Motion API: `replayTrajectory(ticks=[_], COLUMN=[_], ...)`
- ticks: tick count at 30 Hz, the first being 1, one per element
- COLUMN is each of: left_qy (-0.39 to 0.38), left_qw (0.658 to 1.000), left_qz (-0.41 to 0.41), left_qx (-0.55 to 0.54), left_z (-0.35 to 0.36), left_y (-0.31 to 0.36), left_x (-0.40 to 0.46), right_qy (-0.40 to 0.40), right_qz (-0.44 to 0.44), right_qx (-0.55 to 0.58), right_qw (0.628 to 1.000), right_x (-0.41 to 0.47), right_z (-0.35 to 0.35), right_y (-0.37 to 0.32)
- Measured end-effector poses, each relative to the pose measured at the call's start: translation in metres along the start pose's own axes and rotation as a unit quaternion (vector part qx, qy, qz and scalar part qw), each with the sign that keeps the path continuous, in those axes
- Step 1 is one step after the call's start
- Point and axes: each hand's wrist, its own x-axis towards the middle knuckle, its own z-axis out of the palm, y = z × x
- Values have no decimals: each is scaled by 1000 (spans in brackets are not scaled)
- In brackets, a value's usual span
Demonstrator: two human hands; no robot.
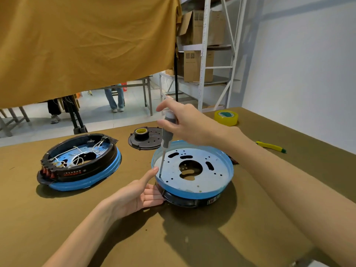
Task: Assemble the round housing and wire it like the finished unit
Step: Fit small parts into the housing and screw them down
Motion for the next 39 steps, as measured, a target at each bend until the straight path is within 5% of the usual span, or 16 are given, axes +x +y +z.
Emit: replayTrajectory(ticks=[4,11,23,39], left_qy=[16,21,33,33], left_qw=[1000,1000,999,999], left_qz=[-4,16,18,9], left_qx=[-12,4,18,33], left_z=[5,8,9,8], left_y=[0,-2,-3,-1], left_x=[-4,-7,-3,-1], right_qy=[-93,-91,-185,-164], right_qz=[2,8,53,37], right_qx=[-42,-188,-179,-163], right_qw=[995,978,965,972], right_x=[-1,17,28,27], right_z=[-11,-12,-17,-14], right_y=[-7,-20,-29,-32])
